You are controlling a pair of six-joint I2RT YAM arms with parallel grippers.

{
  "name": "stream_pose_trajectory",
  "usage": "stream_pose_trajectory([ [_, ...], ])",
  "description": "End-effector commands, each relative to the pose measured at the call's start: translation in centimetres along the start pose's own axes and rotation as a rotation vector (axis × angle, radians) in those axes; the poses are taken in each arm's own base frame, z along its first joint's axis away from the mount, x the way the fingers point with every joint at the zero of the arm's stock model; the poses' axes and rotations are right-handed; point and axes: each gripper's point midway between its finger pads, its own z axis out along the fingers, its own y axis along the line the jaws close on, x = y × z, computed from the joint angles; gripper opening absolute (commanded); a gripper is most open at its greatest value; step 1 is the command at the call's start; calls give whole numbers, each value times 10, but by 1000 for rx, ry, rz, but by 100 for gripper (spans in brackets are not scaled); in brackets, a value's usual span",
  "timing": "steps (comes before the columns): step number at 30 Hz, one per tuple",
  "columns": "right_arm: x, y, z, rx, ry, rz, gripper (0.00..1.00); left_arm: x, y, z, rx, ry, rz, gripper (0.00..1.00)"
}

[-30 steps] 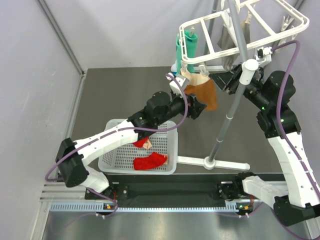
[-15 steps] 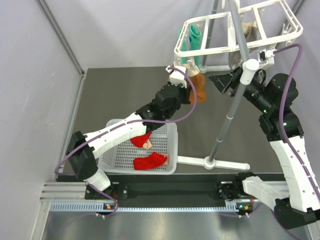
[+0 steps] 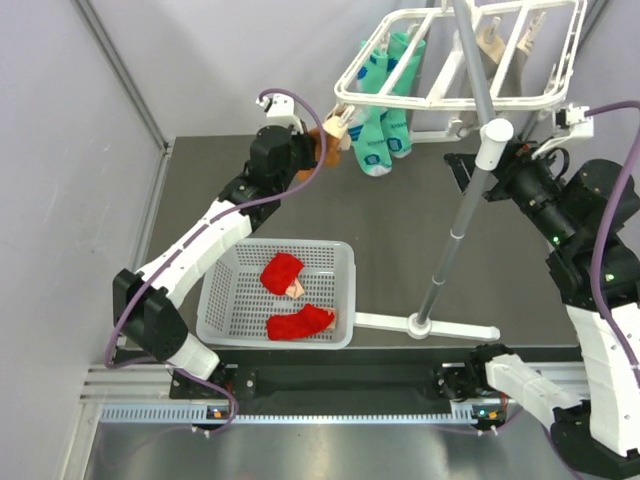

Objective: Clip the socks to the hanger
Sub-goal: Rotate the hanger at the clothesline.

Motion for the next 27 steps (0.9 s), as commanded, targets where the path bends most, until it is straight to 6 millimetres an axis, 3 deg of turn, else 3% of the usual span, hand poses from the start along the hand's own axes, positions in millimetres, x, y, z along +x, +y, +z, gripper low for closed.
stream_pose_trajectory([
  [1, -29, -8, -17, 100, -81, -40, 85, -41, -25, -12, 117, -42, 27, 2],
  [4, -33, -11, -16, 124, -90, -40, 85, -55, -25, -15, 132, -67, 38, 7],
  [7, -38, -1, -12, 70, -102, -38, 81, -65, -30, -20, 160, -83, 49, 9],
  [16, -49, 24, 11, -73, -137, -2, 70, -62, -34, -26, 198, -47, 7, 33],
  [24, -52, 29, 26, -108, -145, 21, 62, -72, -39, -48, 249, -44, -75, 51],
  [27, -51, 24, 31, -88, -143, 30, 56, -82, -49, -66, 310, -47, -103, 57],
])
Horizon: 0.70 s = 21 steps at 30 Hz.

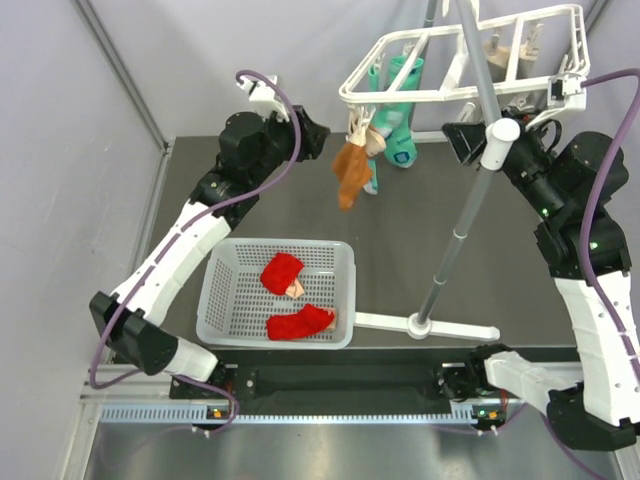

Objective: Clip the socks to the hanger
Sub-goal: Rotate the hanger at the clothesline.

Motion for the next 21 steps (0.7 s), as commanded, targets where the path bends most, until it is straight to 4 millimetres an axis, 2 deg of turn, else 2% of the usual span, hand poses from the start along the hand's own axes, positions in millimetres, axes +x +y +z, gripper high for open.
stream_pose_trajectory([
  [1, -23, 17, -1, -51, -74, 4, 54, -39, -31, -36, 121, -74, -51, 58],
  [3, -22, 16, 2, -50, -68, 13, 48, -47, -41, -47, 167, -96, -90, 58],
  [5, -21, 18, 3, -60, -63, 19, 43, -64, -66, -64, 289, -137, -140, 59],
  [6, -21, 18, 4, -63, -63, 20, 42, -61, -76, -68, 346, -123, -159, 59],
  [7, -20, 18, 5, -65, -60, 23, 41, -68, -87, -73, 409, -141, -169, 59],
  [8, -20, 19, 6, -69, -60, 27, 38, -72, -107, -82, 519, -131, -197, 59],
  [9, -20, 19, 6, -69, -61, 27, 37, -75, -115, -85, 563, -126, -209, 58],
  [14, -24, 21, 5, -73, -71, 34, 31, -68, -144, -73, 643, -121, -231, 55],
  [18, -26, 22, 4, -74, -70, 31, 31, -73, -178, -74, 720, -181, -210, 54],
  [19, -26, 22, 5, -74, -70, 30, 31, -64, -194, -72, 746, -162, -208, 53],
  [21, -27, 23, 6, -78, -68, 29, 31, -64, -208, -69, 763, -175, -193, 53],
])
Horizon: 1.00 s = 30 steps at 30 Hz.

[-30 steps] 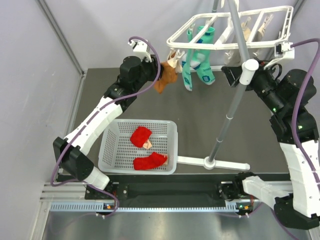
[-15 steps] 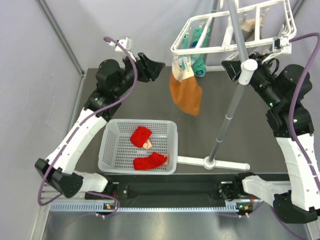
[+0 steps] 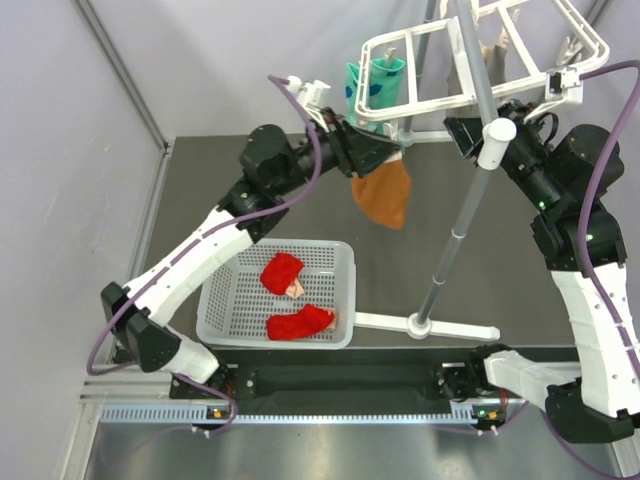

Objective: Clip the socks to the hanger
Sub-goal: Rotate the hanger at the clothesline.

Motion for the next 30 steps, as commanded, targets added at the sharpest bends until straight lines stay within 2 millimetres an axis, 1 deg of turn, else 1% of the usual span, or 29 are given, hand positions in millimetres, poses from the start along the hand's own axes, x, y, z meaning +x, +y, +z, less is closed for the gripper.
stream_pose_trajectory([
  [1, -22, 21, -5, -66, -55, -8, 31, -19, -44, 22, 129, -92, 61, 53],
  [2, -23, 24, -5, -73, -56, -6, 31, -18, -43, 26, 129, -98, 52, 53],
  [3, -23, 23, -4, -74, -55, -6, 31, -10, -33, 36, 100, -96, 37, 53],
  [5, -20, 24, -3, -83, -45, -1, 32, -3, -14, 45, 38, -90, 10, 53],
  [6, -19, 24, -2, -84, -47, -3, 33, -3, -11, 49, 27, -98, 9, 52],
  [7, -19, 24, -2, -85, -46, -3, 33, 4, -1, 55, 8, -90, 5, 52],
  [9, -17, 22, -2, -76, -39, -7, 33, 5, 4, 62, -2, -108, -3, 51],
  [10, -16, 20, -2, -71, -37, -10, 34, 11, 10, 67, -17, -108, -13, 51],
  [11, -14, 19, -2, -69, -33, -15, 34, 10, 15, 70, -36, -128, -29, 50],
  [12, -14, 18, -3, -64, -31, -16, 35, 9, 19, 71, -51, -141, -36, 50],
  [13, -14, 19, -5, -63, -33, -19, 35, 10, 26, 73, -77, -149, -44, 50],
  [14, -15, 17, -6, -56, -35, -28, 37, 8, 34, 73, -112, -169, -42, 50],
  [18, -16, 9, -17, -5, -43, -69, 45, 4, 47, 68, -181, -205, -18, 50],
  [19, -18, 6, -22, 12, -51, -92, 47, -1, 51, 65, -209, -226, -12, 50],
  [20, -16, -2, -24, 55, -48, -98, 49, -2, 52, 64, -218, -232, 1, 50],
  [23, -15, -9, -32, 92, -51, -116, 53, -6, 53, 62, -231, -233, 45, 51],
  [28, -16, -2, -39, 67, -42, -126, 57, -15, 46, 55, -227, -220, 149, 52],
  [30, -21, -1, -44, 76, -54, -133, 58, -18, 45, 50, -244, -214, 171, 54],
])
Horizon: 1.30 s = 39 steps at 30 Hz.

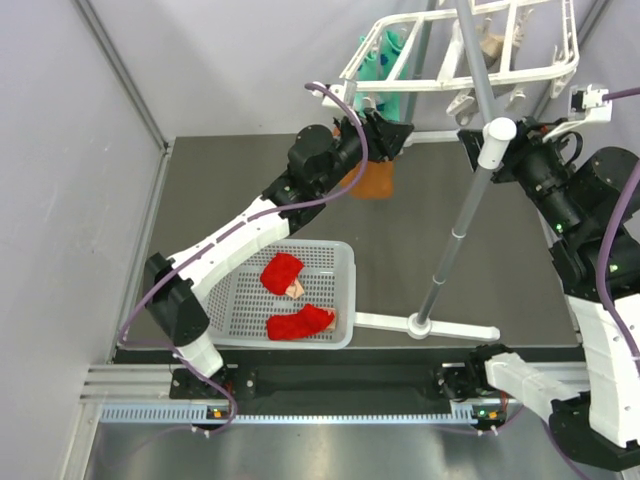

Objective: Clip the socks to the hanger
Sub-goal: Rotate the hanger at the clothesline, then open the clamp at the hanger.

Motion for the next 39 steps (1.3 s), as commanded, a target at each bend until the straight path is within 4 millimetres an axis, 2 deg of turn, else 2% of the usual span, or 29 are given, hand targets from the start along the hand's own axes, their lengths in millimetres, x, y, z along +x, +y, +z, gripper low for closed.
stream_pose_trajectory([
  [1, -11, 2, -9, 7, -23, -36, 58, -52, -21, -18, 25, -102, 100, 54],
  [6, -20, 6, -6, 3, -38, -28, 59, -61, -34, -26, 72, -105, 125, 55],
  [7, -22, 10, -5, -14, -36, -26, 60, -58, -41, -28, 113, -88, 124, 55],
  [10, -23, 14, 2, -35, -30, -11, 60, -65, -59, -35, 192, -96, 107, 58],
  [14, -32, 20, 8, -57, -52, 2, 60, -66, -94, -52, 373, -93, 94, 60],
  [18, -36, 30, 14, -105, -54, 29, 60, -71, -118, -60, 450, -138, 114, 63],
  [26, -40, 28, 24, -93, -70, 61, 60, -48, -121, -37, 416, -217, 181, 67],
  [28, -41, 27, 27, -87, -73, 61, 60, -49, -121, -31, 408, -240, 183, 68],
  [31, -40, 26, 32, -85, -69, 62, 59, -37, -113, -13, 383, -253, 185, 68],
  [36, -39, 26, 37, -83, -63, 69, 59, -35, -105, -2, 352, -304, 171, 68],
  [39, -40, 27, 39, -88, -62, 73, 59, -23, -97, 7, 334, -317, 180, 68],
])
